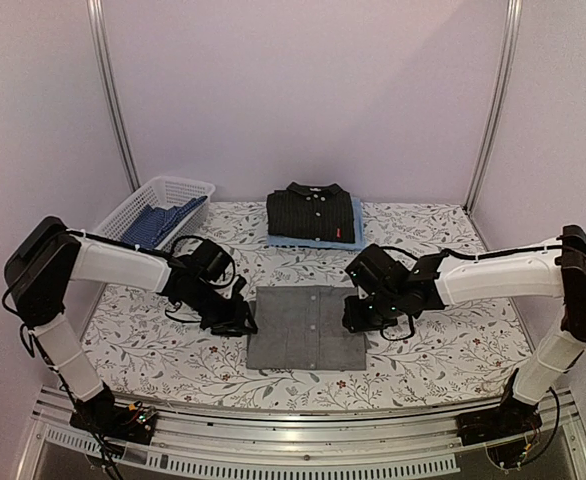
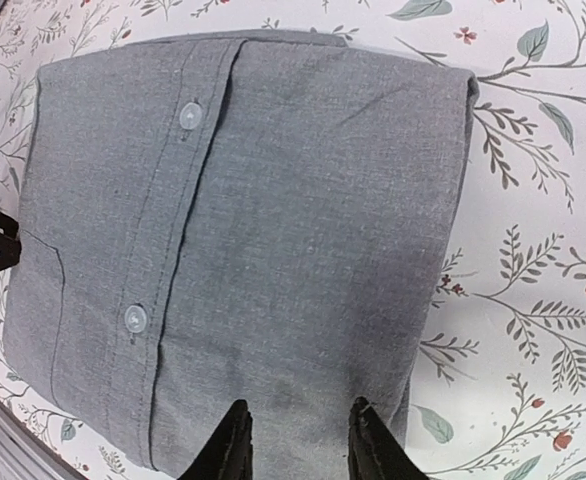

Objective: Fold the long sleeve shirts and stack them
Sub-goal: Pick up the square-folded shirt from the center of the board.

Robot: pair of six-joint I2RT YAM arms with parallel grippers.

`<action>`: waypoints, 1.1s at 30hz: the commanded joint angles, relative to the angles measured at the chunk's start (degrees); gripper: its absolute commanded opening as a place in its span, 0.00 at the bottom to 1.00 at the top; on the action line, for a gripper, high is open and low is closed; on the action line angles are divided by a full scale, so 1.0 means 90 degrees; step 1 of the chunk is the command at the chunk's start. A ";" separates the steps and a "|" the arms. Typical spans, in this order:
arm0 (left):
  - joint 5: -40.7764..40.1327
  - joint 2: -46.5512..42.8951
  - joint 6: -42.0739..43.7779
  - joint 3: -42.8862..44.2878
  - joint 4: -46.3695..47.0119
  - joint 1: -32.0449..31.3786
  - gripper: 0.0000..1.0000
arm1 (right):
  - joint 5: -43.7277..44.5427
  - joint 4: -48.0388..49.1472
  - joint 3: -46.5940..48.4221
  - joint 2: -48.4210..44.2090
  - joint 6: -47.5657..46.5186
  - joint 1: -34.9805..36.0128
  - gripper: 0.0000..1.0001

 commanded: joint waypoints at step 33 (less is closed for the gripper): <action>-0.0642 0.0111 -0.0152 0.0353 -0.0169 -0.0263 0.00 | -0.0002 0.0270 -0.0139 0.0110 -0.0019 -0.0208 0.33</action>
